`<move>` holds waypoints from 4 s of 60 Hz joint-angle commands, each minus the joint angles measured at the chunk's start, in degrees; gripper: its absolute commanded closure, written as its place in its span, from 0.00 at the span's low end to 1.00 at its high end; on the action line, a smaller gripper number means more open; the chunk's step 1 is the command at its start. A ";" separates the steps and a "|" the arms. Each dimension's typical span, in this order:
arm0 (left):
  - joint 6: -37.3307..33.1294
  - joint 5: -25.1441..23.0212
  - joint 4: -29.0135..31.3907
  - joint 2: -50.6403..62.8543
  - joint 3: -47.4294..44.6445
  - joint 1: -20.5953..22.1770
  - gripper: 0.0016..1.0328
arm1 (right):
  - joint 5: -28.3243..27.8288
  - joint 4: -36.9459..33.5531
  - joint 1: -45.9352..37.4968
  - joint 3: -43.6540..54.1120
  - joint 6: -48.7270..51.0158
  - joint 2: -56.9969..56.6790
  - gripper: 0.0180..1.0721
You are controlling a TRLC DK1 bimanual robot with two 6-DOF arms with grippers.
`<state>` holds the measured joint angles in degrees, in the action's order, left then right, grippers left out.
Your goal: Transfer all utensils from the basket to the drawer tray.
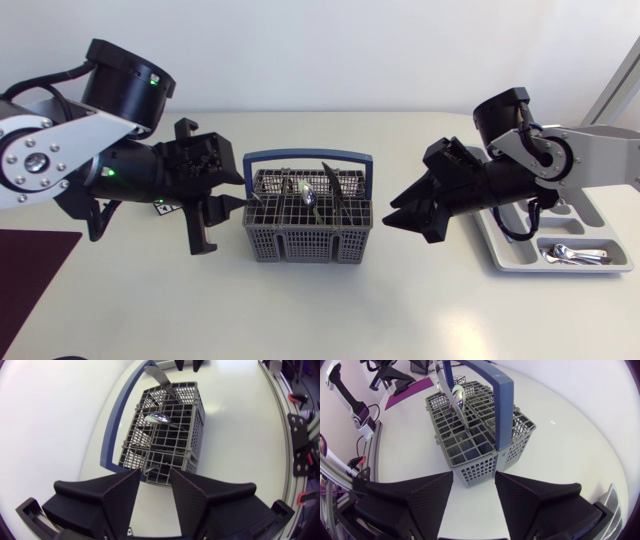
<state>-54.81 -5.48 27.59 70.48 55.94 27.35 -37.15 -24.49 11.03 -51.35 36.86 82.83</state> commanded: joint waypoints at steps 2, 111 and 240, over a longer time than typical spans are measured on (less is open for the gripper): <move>-10.14 3.98 0.44 1.07 -0.13 2.18 0.57 | 0.67 -1.26 0.05 1.96 1.81 -1.09 0.40; -46.00 9.87 -2.19 16.71 6.81 2.18 0.90 | 1.37 -2.93 -0.39 4.51 5.06 -2.76 0.36; -0.13 19.71 10.99 -9.39 15.16 21.43 0.97 | 6.47 -5.83 1.45 13.21 4.36 -26.93 0.35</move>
<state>-63.57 13.06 37.87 61.12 68.29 46.37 -31.55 -30.02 12.64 -39.79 41.19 58.63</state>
